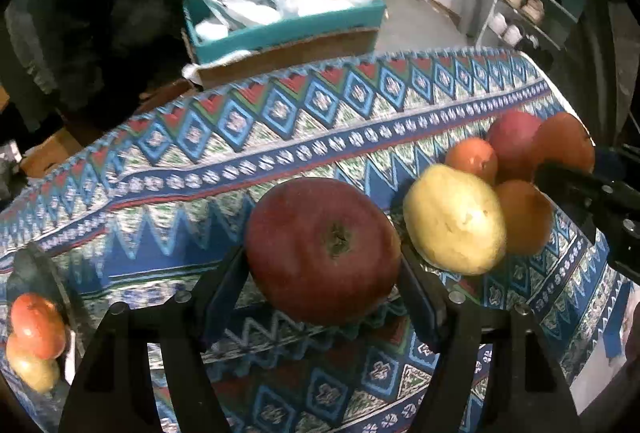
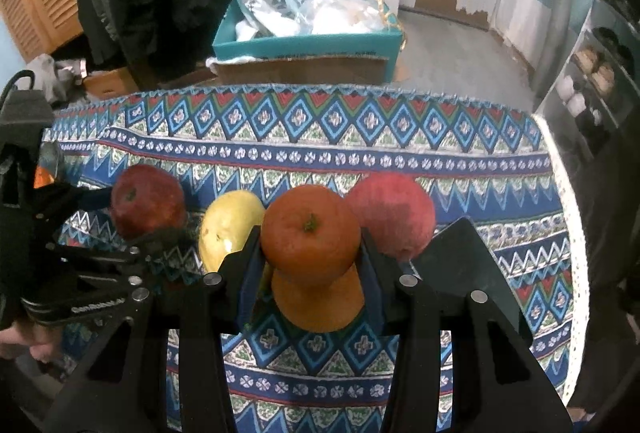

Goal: Organize fruits
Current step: 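Grasp the red apple with the left tool while the right tool lifts the orange, then carry the red apple with the left tool toward the glass bowl while the right tool carries the orange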

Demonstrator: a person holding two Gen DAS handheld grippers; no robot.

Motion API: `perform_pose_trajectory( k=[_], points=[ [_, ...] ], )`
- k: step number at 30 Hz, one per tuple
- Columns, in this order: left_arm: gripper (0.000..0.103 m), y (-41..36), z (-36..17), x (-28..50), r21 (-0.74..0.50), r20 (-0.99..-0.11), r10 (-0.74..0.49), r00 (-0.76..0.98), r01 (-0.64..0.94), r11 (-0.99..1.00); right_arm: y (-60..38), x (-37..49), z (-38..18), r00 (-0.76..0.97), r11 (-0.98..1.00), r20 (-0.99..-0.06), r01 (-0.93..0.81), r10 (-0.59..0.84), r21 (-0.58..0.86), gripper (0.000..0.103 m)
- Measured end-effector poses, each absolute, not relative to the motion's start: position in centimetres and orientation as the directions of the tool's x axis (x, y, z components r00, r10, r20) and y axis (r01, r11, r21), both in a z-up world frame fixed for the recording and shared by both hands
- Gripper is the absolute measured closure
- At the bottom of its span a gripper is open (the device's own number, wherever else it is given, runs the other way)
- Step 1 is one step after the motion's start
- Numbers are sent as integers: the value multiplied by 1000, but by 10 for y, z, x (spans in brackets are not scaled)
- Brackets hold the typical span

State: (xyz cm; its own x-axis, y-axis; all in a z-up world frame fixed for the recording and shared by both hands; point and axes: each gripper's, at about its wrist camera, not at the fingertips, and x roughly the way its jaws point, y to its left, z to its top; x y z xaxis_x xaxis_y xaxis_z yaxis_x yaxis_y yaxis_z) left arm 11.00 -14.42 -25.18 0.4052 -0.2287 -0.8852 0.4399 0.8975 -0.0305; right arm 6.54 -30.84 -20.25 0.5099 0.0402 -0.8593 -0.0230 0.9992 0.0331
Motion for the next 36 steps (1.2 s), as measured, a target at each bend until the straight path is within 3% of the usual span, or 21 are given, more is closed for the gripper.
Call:
perform_pose_trajectory(
  k=[36],
  points=[
    [28, -60, -98, 44, 0, -700, -233, 675, 326, 945, -253, 32, -78, 736, 994, -676, -97, 41, -45, 59]
  ],
)
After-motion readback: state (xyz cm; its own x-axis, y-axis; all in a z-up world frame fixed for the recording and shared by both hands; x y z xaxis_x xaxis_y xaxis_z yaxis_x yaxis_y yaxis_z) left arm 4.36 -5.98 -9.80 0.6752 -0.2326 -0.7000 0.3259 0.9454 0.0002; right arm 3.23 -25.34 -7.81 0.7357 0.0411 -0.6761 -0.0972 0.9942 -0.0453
